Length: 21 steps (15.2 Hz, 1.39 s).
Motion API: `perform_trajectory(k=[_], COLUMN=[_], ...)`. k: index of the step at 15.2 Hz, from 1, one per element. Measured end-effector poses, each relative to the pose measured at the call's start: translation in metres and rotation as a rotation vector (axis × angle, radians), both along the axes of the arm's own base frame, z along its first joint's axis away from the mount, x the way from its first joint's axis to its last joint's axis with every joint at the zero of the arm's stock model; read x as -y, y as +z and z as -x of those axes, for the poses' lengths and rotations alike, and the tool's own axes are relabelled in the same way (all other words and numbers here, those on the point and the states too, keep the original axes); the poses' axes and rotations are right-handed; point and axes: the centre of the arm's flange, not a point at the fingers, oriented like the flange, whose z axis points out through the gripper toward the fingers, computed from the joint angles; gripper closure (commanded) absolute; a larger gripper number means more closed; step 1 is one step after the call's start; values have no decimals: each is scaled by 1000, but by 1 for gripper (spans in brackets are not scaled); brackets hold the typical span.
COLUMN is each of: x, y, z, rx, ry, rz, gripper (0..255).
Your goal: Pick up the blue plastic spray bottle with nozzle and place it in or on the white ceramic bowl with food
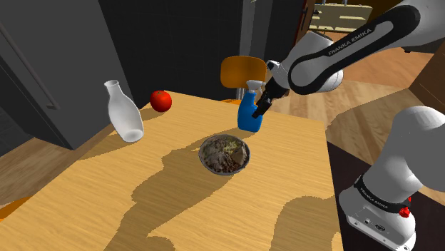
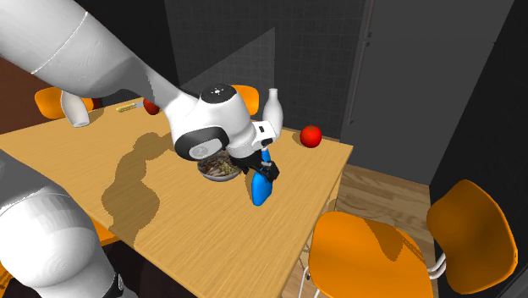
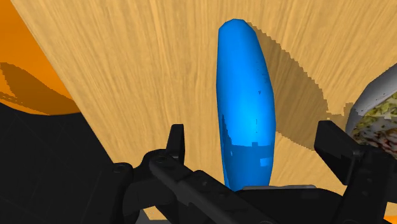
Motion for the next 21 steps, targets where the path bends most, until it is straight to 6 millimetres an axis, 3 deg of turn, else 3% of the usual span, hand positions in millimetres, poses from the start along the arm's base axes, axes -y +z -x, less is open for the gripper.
perform_trajectory(k=[3, 4, 14, 21], x=[0, 0, 0, -1], y=[0, 0, 0, 31], z=[0, 0, 0, -1], rx=[0, 0, 0, 1], ry=[0, 0, 0, 0], rz=[0, 0, 0, -1], gripper=[0, 255, 255, 255])
